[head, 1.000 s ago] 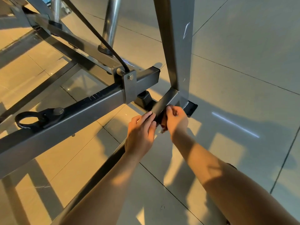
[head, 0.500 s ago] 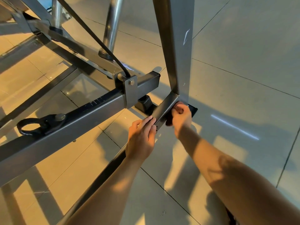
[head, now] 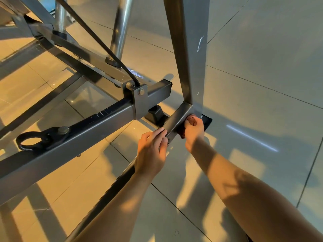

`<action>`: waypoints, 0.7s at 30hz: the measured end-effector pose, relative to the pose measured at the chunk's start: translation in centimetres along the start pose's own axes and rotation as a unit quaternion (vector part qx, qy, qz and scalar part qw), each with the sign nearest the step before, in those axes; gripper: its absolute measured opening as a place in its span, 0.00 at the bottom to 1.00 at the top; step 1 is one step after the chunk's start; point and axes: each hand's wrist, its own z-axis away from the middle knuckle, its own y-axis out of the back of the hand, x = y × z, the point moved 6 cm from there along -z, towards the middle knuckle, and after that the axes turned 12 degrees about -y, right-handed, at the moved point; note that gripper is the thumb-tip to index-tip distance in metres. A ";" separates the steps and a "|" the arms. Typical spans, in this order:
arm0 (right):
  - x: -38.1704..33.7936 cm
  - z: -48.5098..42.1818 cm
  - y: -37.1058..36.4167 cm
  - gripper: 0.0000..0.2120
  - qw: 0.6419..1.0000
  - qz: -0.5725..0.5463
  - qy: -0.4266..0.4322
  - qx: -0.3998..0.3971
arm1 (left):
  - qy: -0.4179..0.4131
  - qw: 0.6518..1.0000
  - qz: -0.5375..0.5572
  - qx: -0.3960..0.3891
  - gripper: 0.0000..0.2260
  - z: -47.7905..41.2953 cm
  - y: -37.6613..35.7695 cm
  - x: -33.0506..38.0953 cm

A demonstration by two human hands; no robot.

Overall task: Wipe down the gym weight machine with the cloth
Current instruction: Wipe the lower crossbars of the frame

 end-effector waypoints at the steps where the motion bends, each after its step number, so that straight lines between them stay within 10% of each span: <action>1: 0.6 -0.1 -0.4 0.06 1.000 0.007 0.008 -0.004 | 0.000 1.000 0.000 -0.001 0.17 0.0 0.0 0.0; 13: -0.9 2.1 -0.6 0.09 0.996 -0.079 -0.031 -0.014 | -0.003 1.000 -0.011 -0.012 0.19 -0.1 0.0 0.1; 21: -2.3 7.1 -0.4 0.09 0.985 0.067 0.146 -0.056 | 0.015 0.999 0.030 0.000 0.20 0.0 0.4 -0.1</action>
